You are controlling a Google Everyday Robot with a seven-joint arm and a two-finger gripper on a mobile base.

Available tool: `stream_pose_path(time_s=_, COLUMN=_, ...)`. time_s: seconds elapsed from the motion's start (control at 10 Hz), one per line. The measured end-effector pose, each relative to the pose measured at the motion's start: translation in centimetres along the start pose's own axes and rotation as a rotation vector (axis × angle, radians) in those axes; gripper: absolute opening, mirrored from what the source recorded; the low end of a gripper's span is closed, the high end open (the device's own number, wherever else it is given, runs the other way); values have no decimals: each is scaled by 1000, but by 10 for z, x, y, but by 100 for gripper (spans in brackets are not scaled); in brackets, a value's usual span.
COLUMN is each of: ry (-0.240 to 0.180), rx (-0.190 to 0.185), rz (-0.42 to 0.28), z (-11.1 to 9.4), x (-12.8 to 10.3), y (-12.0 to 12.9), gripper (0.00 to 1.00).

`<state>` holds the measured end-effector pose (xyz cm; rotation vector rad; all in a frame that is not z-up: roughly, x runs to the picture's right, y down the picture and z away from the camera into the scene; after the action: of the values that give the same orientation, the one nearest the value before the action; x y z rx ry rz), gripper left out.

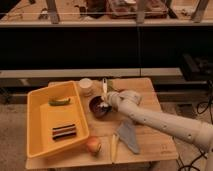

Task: Wipe purple bowl with brush

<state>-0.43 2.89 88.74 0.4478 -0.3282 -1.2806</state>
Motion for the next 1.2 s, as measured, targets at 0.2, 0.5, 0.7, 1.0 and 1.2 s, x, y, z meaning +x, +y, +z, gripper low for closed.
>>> stream_pose_path(time_s=0.2, ry=0, rx=34, rz=-23, z=14, x=3, y=-13, gripper=0)
stream_pose_path(time_s=0.5, ry=-14, rx=93, rz=-47, z=28, x=0, y=-35, gripper=0)
stream_pose_path(time_s=0.7, ry=-36, rx=125, rz=-63, z=32, x=-6, y=-51, gripper=0)
stream_pose_path(time_s=1.0, ry=-67, rx=140, rz=-73, z=18, x=-21, y=-60, gripper=0)
stream_pose_path(time_s=1.2, ry=-86, rx=135, rz=-56, z=7, x=-33, y=-61, gripper=0)
